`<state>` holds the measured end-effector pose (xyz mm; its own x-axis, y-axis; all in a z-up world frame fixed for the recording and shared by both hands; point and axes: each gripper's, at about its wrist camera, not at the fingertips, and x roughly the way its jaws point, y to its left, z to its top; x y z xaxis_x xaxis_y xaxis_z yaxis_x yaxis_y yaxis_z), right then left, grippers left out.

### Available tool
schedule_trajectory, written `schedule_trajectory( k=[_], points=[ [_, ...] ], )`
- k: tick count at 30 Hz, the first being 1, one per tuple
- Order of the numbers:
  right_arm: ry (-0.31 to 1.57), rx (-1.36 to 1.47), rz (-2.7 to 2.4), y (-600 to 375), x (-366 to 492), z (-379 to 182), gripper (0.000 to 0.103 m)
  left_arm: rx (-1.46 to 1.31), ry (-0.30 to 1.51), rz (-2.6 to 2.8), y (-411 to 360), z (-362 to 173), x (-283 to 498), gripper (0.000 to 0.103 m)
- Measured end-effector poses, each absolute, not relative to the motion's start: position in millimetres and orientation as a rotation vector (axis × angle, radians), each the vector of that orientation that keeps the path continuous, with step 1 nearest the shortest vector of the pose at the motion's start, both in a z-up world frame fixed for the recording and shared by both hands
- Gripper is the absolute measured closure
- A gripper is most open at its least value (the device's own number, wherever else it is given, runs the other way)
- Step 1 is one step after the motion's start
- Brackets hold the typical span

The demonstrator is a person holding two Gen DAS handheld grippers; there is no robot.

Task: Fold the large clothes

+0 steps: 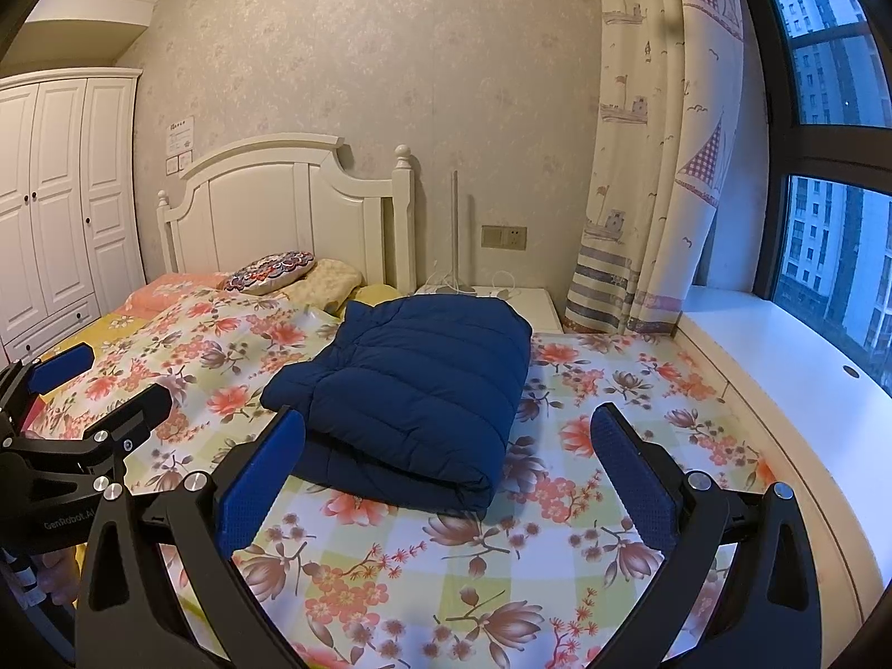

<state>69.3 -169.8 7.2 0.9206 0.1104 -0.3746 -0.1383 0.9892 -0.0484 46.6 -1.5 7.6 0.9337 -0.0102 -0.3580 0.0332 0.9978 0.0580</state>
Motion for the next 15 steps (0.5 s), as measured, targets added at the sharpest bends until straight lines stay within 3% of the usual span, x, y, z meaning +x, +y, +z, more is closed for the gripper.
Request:
schedule_trajectory(
  k=[15],
  points=[
    [0.385,-0.069,0.130,-167.2,66.1,4.2,0.004,0.083,0.353,-0.029,2.1,5.1,46.0,0.002]
  ],
)
